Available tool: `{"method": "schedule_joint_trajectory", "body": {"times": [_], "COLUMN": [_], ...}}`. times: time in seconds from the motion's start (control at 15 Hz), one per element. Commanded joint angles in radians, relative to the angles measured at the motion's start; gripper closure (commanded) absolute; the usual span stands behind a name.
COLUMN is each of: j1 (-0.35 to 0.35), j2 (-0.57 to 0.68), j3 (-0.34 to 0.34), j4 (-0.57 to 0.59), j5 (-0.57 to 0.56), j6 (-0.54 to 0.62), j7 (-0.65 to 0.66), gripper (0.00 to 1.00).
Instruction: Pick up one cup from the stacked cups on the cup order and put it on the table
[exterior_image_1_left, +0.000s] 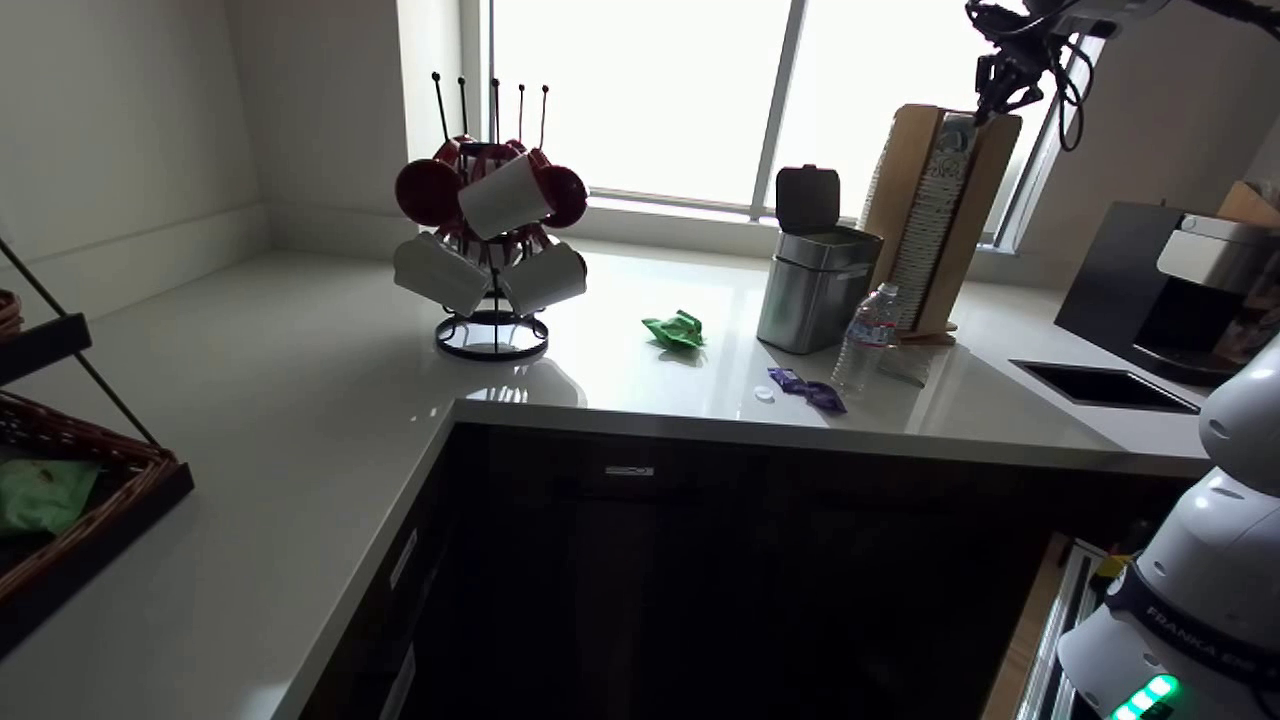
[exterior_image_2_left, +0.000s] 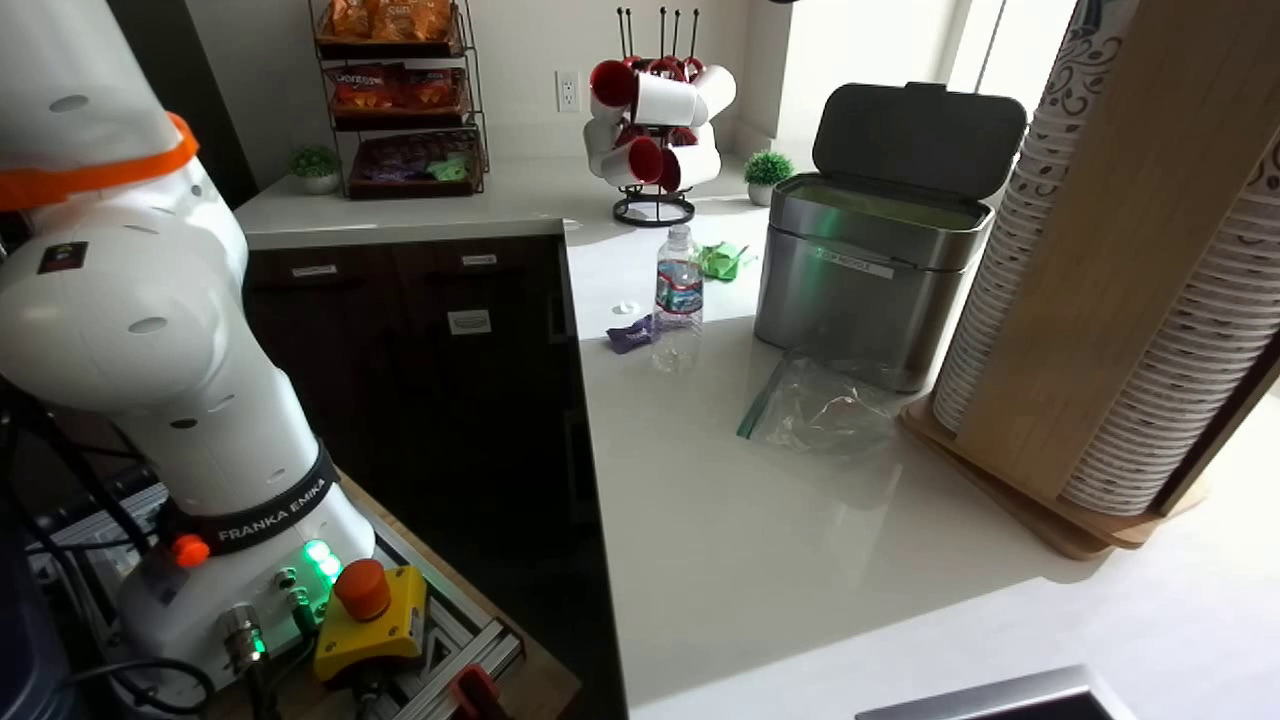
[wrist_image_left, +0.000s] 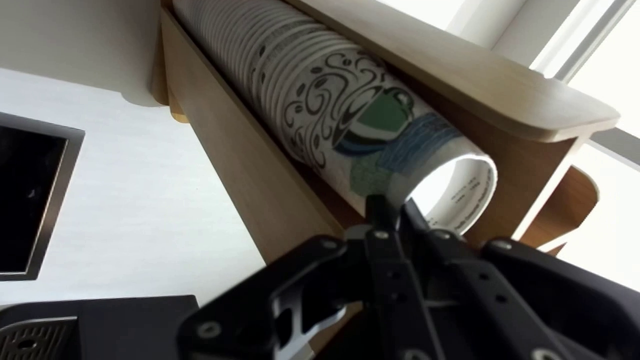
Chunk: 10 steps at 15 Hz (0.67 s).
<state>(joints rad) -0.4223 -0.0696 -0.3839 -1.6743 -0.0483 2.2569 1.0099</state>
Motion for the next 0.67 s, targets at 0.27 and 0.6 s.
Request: {"method": "schedule_joint_trajectory", "body": {"times": [0.27,0.6], "j1": [0.007,0.008], "j2": [-0.016,-0.016], "j3": [0.0,0.001], "j4": [-0.004,-0.006], "j5": [0.016,0.022], "j6": [0.013,0.01], "j7": [-0.022,-0.032], "gripper": [0.98,0.98]}}
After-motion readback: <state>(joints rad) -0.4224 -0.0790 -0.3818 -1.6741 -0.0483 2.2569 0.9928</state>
